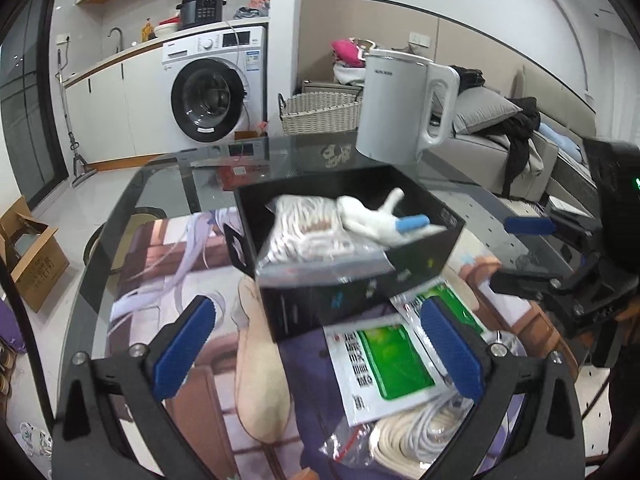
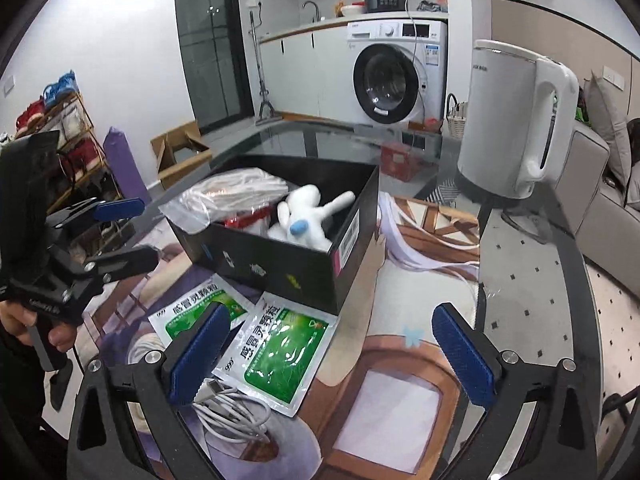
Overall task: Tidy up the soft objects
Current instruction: 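Move the right gripper to a green medicine packet and close on it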
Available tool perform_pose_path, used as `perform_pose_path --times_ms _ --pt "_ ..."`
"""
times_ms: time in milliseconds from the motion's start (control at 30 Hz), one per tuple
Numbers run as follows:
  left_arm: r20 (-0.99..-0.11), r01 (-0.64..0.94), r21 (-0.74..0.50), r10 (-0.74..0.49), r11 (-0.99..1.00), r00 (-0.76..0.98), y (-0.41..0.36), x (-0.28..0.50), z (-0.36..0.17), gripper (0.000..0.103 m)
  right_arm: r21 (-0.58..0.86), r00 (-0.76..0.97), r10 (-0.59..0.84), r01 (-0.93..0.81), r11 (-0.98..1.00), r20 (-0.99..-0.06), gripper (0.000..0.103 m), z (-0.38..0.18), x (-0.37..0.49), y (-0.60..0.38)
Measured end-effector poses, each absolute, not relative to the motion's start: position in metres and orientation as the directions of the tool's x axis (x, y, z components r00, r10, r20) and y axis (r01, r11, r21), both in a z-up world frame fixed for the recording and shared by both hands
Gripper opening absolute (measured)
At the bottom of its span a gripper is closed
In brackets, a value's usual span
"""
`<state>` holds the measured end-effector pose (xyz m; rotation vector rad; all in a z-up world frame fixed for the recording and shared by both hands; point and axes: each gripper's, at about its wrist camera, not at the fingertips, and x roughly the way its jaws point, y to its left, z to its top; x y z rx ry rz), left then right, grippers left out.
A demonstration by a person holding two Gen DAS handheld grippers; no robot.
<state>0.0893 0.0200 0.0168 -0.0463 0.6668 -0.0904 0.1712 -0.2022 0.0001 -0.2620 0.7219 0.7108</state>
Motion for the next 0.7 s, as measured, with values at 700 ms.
perform_pose_path --times_ms 700 --pt "-0.678 0.083 -0.05 -0.095 0.995 0.729 0.017 0.096 0.0 0.103 -0.015 0.432 0.356 -0.653 0.757 -0.829 0.103 -0.045 0.179 -0.159"
